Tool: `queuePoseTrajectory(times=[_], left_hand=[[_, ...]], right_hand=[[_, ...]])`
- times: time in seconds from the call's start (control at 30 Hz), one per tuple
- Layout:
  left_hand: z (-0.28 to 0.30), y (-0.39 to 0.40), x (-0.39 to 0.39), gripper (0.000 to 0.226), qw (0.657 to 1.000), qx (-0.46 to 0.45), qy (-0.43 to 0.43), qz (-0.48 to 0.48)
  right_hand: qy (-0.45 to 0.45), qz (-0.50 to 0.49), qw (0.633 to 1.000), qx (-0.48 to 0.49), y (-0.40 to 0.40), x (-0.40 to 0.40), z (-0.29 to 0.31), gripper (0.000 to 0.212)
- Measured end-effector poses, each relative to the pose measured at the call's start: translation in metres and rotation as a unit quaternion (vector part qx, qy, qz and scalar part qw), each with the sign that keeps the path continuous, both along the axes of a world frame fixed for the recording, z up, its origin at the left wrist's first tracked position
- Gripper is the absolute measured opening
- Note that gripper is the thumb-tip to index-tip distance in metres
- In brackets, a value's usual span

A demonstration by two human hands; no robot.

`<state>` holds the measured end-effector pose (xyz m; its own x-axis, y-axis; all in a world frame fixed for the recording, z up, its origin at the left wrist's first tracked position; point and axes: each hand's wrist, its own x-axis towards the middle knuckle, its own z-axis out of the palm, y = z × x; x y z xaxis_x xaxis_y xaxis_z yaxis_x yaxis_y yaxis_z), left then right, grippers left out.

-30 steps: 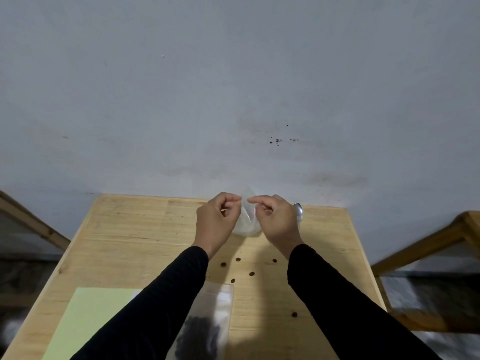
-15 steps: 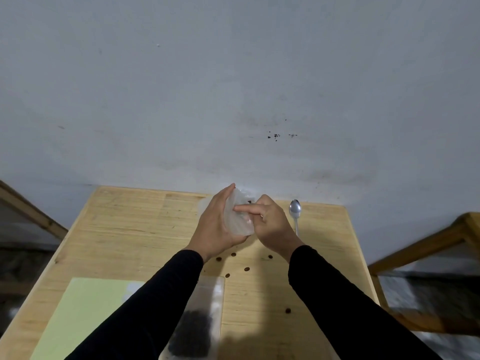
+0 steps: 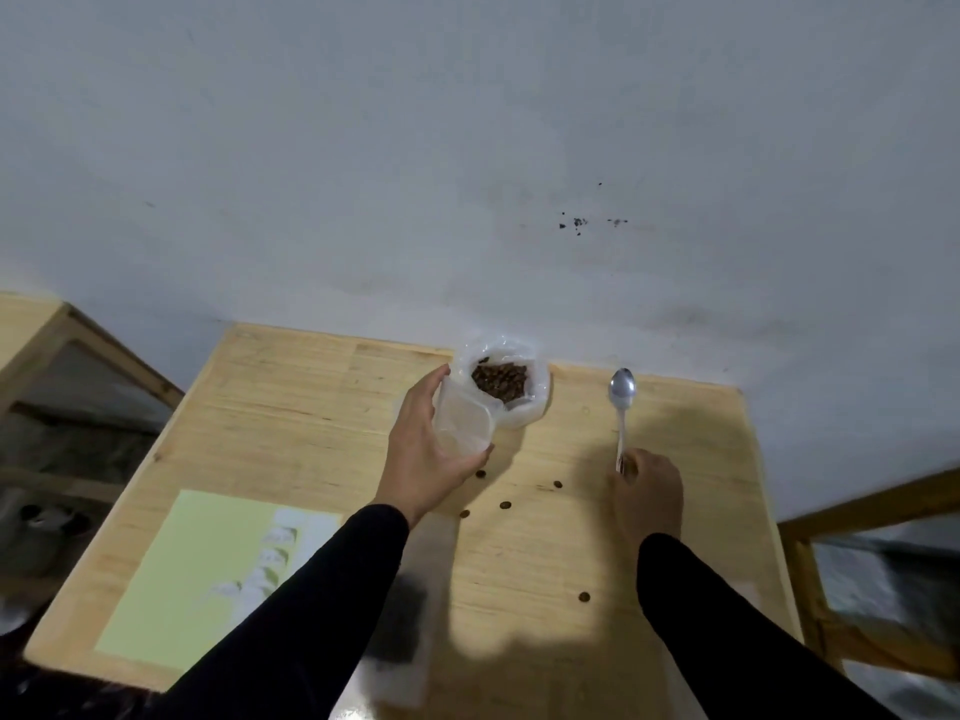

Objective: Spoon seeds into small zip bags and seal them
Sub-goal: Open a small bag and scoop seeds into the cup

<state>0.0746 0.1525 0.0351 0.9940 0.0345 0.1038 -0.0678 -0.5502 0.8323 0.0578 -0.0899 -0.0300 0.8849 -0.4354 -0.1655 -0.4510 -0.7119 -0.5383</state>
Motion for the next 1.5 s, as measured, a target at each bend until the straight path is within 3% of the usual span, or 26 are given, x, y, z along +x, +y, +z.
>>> queuePoseTrajectory(times=[0.2,0.3,0.43,0.6,0.77,0.97,1.13,1.23,1.37,1.5], left_hand=[[-0.001,0.007,-0.010,0.096,0.999,-0.004,0.010,0.050],[-0.002,0.012,-0.013,0.096,0.997,-0.010,0.020,0.069],[-0.006,0.020,-0.009,0.094,0.997,-0.031,0.025,0.071],[-0.017,0.029,0.003,0.094,0.996,-0.055,0.049,0.049],[-0.027,0.030,0.011,0.098,0.993,-0.087,0.069,0.032],[-0.035,0.033,0.016,0.099,0.991,-0.101,0.088,0.016],[-0.035,0.032,0.019,0.095,0.983,-0.140,0.119,0.016],[-0.039,0.033,0.022,0.094,0.984,-0.133,0.118,0.011],[-0.042,0.032,0.030,0.097,0.983,-0.113,0.141,0.008],[-0.046,0.030,0.033,0.098,0.981,-0.106,0.161,0.006]], right_hand=[[0.026,-0.129,0.986,0.098,-0.001,0.016,0.007,0.028],[0.044,-0.125,0.987,0.094,0.001,0.017,0.010,0.020],[-0.032,-0.165,0.979,0.119,0.006,0.012,0.017,0.019],[-0.179,-0.223,0.942,0.177,0.018,0.008,0.051,0.022],[-0.275,-0.150,0.940,0.135,0.037,0.011,0.081,0.023],[-0.252,-0.027,0.966,0.060,0.070,0.022,0.072,0.037],[-0.220,-0.027,0.974,0.048,0.093,0.044,0.054,0.029],[-0.169,-0.105,0.972,0.121,0.104,0.062,0.036,0.026],[-0.128,-0.234,0.918,0.293,0.105,0.070,0.024,0.025],[-0.143,-0.286,0.873,0.367,0.093,0.065,0.024,0.026]])
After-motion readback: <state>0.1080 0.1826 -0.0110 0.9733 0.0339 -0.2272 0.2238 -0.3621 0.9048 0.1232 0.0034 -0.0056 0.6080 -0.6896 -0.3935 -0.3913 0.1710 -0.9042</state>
